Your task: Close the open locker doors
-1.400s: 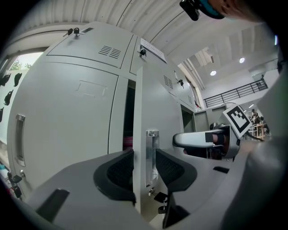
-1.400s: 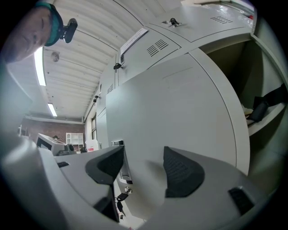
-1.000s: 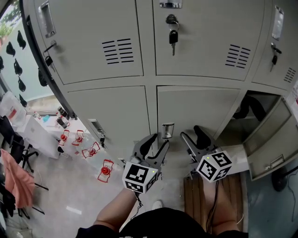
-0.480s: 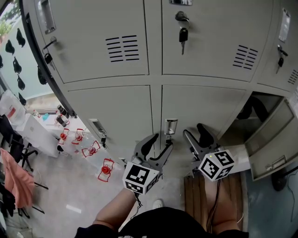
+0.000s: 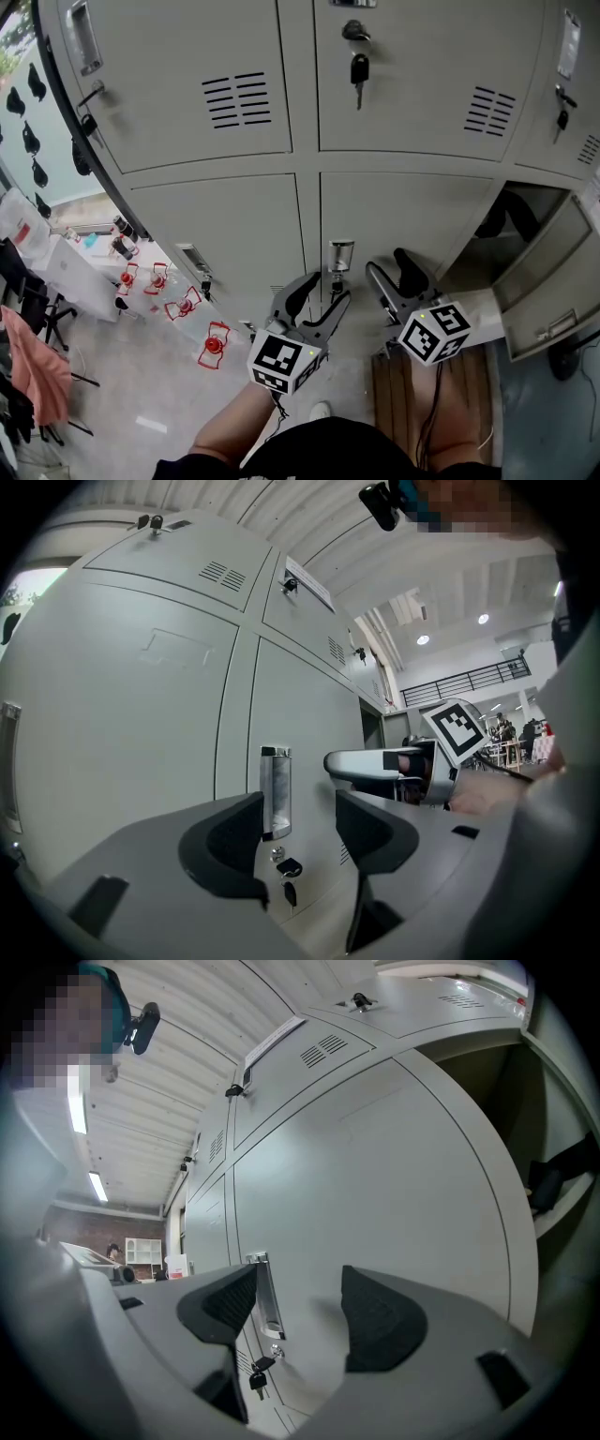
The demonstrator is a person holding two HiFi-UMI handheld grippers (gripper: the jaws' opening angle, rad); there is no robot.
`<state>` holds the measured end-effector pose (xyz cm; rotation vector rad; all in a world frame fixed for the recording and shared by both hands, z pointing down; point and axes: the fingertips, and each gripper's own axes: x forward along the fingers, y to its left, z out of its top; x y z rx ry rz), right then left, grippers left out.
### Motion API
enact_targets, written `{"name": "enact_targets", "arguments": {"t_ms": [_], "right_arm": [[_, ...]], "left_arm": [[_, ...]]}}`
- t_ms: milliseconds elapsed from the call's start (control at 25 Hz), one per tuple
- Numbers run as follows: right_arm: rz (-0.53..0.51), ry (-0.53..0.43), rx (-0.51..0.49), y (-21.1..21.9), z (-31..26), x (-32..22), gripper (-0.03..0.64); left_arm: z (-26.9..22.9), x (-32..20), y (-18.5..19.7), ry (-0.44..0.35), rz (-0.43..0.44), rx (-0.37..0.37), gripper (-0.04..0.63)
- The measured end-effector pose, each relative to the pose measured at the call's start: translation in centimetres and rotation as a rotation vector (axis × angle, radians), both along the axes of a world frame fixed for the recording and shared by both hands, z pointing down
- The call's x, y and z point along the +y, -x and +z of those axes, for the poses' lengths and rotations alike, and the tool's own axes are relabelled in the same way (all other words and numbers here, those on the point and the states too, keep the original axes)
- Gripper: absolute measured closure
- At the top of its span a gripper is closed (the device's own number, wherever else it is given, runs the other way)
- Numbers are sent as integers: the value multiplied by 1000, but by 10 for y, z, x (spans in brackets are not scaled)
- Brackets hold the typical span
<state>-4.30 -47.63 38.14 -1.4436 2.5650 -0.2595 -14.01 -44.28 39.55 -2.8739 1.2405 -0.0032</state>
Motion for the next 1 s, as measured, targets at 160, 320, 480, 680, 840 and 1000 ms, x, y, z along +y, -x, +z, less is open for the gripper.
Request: {"name": "enact_targets", "arguments": {"t_ms": [160,320,480,680,840,1000], "right_arm": [[-3,-2,-4,0,0,0,336],[-4,-3,-12,-2,-1,2,328],[26,-10,-20,-17,-2,13,322],[104,-33,-11,-67,-9,41,294],[230,-35,14,-139,-13,87,262],[380,-30,20,-216,-20,143,262]], "left_arm": [[0,4,-2,2,6,1,348],[0,9,-8,2,25,-3,348],[-2,16,-28,1,76,-9,347],[-9,34,-83,-13,201,-6,316],[-9,59,-159,20,357,35,277],[-14,93,-232,42,491,52,262]]}}
